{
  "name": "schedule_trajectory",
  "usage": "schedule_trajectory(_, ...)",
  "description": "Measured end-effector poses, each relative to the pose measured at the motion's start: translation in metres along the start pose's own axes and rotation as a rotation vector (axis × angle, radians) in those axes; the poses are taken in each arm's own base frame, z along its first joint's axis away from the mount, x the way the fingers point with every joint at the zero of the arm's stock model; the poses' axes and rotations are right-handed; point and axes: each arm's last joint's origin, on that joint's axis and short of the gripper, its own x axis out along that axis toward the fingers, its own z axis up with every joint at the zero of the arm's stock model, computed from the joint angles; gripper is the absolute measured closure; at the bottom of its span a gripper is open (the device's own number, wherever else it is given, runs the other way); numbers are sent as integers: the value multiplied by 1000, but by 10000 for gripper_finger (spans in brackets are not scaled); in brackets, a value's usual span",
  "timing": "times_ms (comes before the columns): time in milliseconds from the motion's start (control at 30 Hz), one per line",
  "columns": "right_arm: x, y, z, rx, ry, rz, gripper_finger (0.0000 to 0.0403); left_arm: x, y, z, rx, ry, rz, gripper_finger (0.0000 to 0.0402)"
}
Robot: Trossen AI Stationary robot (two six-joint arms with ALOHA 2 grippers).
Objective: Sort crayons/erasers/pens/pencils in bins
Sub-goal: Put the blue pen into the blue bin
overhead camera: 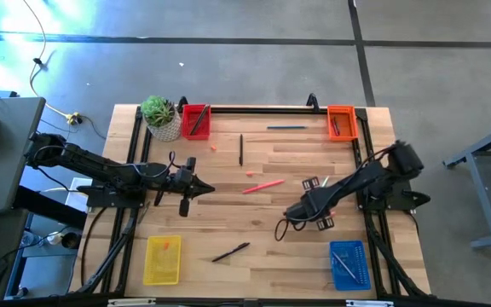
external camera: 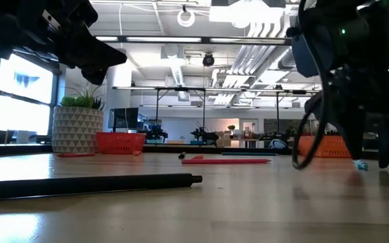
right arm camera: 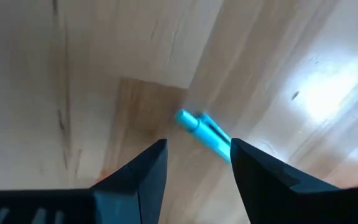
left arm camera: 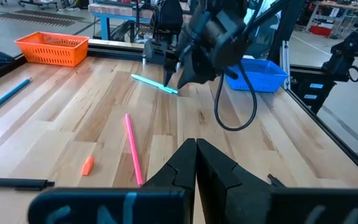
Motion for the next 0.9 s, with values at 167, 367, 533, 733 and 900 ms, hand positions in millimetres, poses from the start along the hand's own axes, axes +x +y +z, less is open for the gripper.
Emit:
schedule_trajectory(167,6,-6,2,5,23,6,236,0,0,0,0,1,1,401)
schedule_trajectory(367,9,-20,4,49,12,72,256,0,0,0,0,1,1,401)
schedule_trajectory(533,12,-31,4,101,9,99,312,0,0,0,0,1,0,401)
schedule_trajectory(733,16,-46,3,197,13,117,367,0,0,0,0,1,0,401)
schedule_trajectory(900,16,-55,1,291,1,114,381,0,0,0,0,1,0,401)
